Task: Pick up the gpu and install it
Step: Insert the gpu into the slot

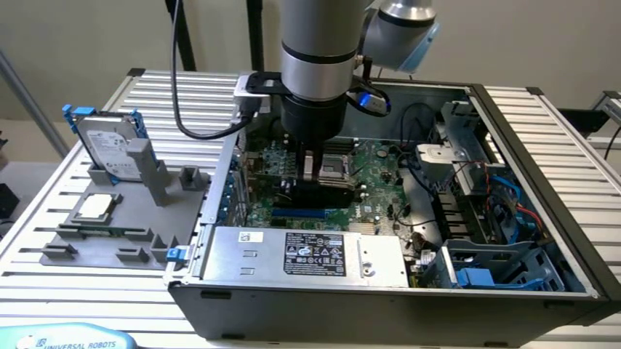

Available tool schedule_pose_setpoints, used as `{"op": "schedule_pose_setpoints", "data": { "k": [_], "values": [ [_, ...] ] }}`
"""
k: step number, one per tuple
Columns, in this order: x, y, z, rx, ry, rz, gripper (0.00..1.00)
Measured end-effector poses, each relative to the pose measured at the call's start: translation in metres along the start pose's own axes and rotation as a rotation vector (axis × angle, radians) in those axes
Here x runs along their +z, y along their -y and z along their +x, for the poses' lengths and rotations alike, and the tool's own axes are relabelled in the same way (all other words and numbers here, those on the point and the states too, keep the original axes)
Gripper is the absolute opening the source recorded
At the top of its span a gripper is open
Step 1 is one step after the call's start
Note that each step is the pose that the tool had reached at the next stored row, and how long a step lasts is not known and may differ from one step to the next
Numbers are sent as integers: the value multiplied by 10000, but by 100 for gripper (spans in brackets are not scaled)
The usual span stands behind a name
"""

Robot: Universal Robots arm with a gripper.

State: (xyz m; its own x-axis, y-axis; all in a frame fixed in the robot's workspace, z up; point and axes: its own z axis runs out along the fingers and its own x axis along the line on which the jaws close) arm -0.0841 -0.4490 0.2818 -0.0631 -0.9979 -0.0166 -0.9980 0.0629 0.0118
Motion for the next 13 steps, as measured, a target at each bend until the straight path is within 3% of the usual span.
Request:
{"op": "schedule_pose_setpoints", "data": {
  "k": [13],
  "values": [
    [45,-45,2,-1,0,0,27]
  ]
}}
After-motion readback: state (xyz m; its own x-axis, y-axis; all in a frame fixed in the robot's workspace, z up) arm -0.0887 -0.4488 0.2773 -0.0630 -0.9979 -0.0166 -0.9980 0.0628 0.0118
